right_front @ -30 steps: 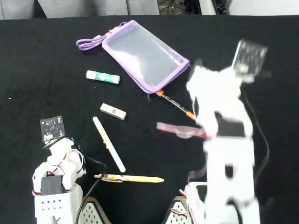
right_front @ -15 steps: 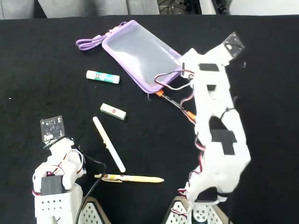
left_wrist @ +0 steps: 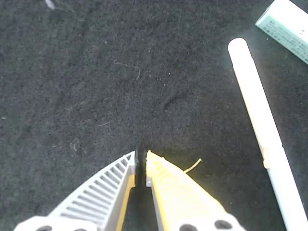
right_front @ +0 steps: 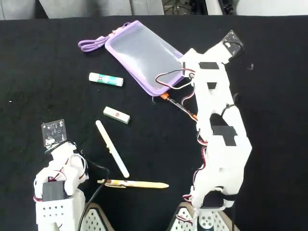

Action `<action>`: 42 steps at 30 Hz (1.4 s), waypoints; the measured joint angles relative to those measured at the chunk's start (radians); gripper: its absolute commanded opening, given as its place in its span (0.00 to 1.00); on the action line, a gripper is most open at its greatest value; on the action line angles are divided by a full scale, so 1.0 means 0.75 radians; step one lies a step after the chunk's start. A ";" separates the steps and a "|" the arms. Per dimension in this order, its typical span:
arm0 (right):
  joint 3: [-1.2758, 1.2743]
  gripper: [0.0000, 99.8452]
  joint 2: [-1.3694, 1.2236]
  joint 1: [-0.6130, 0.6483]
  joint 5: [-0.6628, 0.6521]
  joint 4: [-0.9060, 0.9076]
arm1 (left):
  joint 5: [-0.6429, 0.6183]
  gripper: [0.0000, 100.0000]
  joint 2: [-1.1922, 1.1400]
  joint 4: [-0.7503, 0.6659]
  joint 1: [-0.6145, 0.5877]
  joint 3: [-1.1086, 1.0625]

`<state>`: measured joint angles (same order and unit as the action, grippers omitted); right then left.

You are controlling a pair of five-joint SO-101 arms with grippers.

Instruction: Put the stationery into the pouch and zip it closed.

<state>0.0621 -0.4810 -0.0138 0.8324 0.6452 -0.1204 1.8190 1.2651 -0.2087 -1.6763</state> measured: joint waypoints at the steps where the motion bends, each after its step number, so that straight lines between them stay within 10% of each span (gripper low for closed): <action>1: 0.000 0.28 0.000 0.000 -0.002 0.000 | 0.000 0.05 0.000 0.000 0.000 0.000; 13: 0.000 0.28 0.000 0.012 -0.010 0.000 | 0.002 0.05 0.000 0.000 -0.018 0.000; 26: 0.000 0.28 0.000 0.029 -0.010 0.000 | 0.000 0.05 0.000 0.000 -0.687 0.000; 42: 0.000 0.28 0.000 -0.016 -0.010 0.000 | 0.000 0.05 0.000 0.000 -0.724 0.000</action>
<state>0.0621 -0.4810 -0.0261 0.8247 0.6452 -0.1204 1.8190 1.2651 -0.7518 -1.6763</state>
